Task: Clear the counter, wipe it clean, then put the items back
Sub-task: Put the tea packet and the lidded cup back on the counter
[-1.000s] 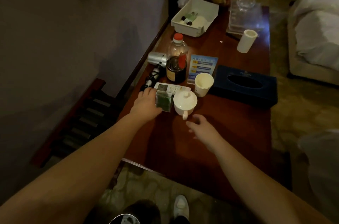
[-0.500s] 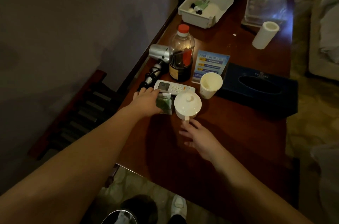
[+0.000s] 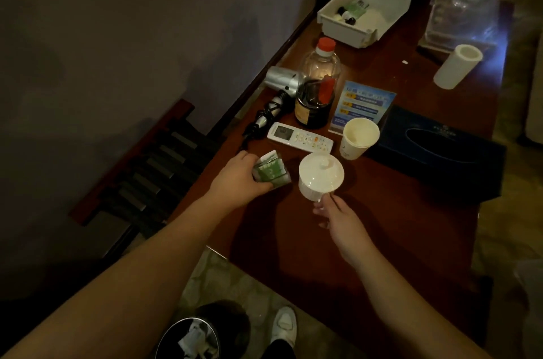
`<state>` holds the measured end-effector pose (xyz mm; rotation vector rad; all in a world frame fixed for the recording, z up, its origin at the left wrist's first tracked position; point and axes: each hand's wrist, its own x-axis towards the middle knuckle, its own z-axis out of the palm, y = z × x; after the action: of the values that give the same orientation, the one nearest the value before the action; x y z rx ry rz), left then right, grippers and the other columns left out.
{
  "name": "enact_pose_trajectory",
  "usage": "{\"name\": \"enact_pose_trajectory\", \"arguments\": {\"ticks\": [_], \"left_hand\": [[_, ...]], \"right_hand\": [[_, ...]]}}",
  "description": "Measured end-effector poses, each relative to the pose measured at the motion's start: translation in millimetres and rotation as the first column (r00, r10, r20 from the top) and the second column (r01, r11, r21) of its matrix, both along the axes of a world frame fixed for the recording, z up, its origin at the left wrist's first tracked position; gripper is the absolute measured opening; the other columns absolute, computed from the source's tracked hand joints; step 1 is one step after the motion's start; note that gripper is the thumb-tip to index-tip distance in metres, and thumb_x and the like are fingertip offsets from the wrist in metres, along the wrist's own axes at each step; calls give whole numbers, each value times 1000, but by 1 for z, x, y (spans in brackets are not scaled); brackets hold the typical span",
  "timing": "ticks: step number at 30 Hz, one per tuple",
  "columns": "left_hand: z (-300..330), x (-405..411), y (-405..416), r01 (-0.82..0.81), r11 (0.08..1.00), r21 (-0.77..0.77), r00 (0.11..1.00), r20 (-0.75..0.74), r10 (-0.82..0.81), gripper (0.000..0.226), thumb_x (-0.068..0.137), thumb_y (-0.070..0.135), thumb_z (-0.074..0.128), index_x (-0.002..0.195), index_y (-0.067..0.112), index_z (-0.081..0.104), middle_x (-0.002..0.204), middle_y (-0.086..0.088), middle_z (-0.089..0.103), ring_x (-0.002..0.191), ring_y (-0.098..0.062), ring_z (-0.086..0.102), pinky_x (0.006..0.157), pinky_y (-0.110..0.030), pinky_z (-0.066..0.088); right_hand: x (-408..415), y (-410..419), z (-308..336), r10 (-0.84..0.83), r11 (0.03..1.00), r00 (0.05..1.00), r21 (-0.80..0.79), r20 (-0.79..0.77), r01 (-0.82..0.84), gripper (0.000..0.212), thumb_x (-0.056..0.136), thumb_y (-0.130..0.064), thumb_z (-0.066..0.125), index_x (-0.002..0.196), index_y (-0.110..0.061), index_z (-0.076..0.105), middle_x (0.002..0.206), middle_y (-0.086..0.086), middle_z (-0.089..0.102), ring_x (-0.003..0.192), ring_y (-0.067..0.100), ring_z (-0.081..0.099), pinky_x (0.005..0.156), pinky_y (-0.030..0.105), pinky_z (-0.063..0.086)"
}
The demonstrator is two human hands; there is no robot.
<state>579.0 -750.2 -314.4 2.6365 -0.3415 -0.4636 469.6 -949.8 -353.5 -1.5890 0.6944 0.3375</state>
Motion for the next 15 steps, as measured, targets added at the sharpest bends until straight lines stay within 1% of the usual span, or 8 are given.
{"name": "enact_pose_trajectory", "arguments": {"ticks": [2, 4, 6, 8, 9, 11, 13, 15], "left_hand": [[14, -16, 14, -40, 998, -51, 999, -7, 39, 53, 78, 43, 74, 119, 18, 54, 110, 6, 45, 96, -9, 49, 76, -25, 45], [30, -36, 32, -76, 993, -86, 997, -12, 76, 52, 78, 42, 74, 120, 17, 54, 112, 5, 45, 95, -7, 50, 76, -25, 47], [44, -59, 54, -120, 987, -103, 993, -12, 119, 53, 78, 42, 74, 120, 18, 53, 113, 7, 46, 93, -6, 51, 75, -23, 48], [57, -84, 80, -161, 981, -104, 987, -2, 162, 54, 78, 43, 73, 121, 18, 53, 112, 8, 45, 92, -5, 52, 73, -21, 47], [64, -97, 95, -183, 978, -103, 983, 3, 185, 54, 78, 43, 73, 122, 19, 53, 111, 9, 45, 92, -5, 52, 71, -20, 47], [76, -128, 124, -228, 969, -93, 973, 10, 230, 52, 77, 46, 73, 119, 23, 53, 107, 12, 45, 87, -5, 54, 67, -19, 47], [89, -160, 154, -281, 956, -86, 959, 25, 284, 48, 75, 49, 73, 112, 26, 53, 102, 15, 44, 82, -5, 57, 65, -22, 49], [104, -193, 183, -336, 939, -75, 940, 42, 339, 57, 66, 58, 70, 109, 24, 55, 99, 14, 45, 83, -5, 57, 71, -29, 52]], "right_hand": [[-8, 2, 8, 54, 997, 999, -58, 4, -54, 30, 99, -46, 39, 111, -28, 60, 104, -7, 65, 101, 11, 61, 89, 34, 50], [-16, 6, 20, 111, 989, 994, -97, 10, -110, 26, 99, -47, 38, 108, -33, 59, 103, -7, 65, 100, 12, 61, 91, 35, 50], [-25, 15, 35, 185, 975, 982, -129, 25, -181, 27, 100, -45, 38, 110, -32, 59, 103, -7, 65, 98, 10, 60, 84, 29, 49], [-35, 28, 51, 267, 954, 963, -154, 41, -258, 29, 101, -43, 37, 111, -28, 61, 103, -7, 65, 98, 8, 59, 75, 22, 45], [-40, 36, 59, 301, 944, 953, -159, 44, -291, 29, 101, -42, 37, 109, -29, 61, 103, -8, 66, 98, 8, 59, 74, 22, 44], [-51, 54, 73, 361, 924, 932, -153, 43, -351, 28, 100, -43, 37, 104, -31, 63, 102, -8, 67, 99, 10, 60, 77, 25, 44], [-63, 76, 87, 424, 898, 905, -151, 41, -413, 30, 100, -44, 37, 100, -30, 64, 101, -8, 67, 97, 13, 60, 79, 29, 45], [-78, 100, 99, 480, 872, 876, -145, 56, -468, 31, 100, -44, 37, 99, -29, 65, 100, -7, 68, 98, 15, 61, 84, 33, 47]]}}
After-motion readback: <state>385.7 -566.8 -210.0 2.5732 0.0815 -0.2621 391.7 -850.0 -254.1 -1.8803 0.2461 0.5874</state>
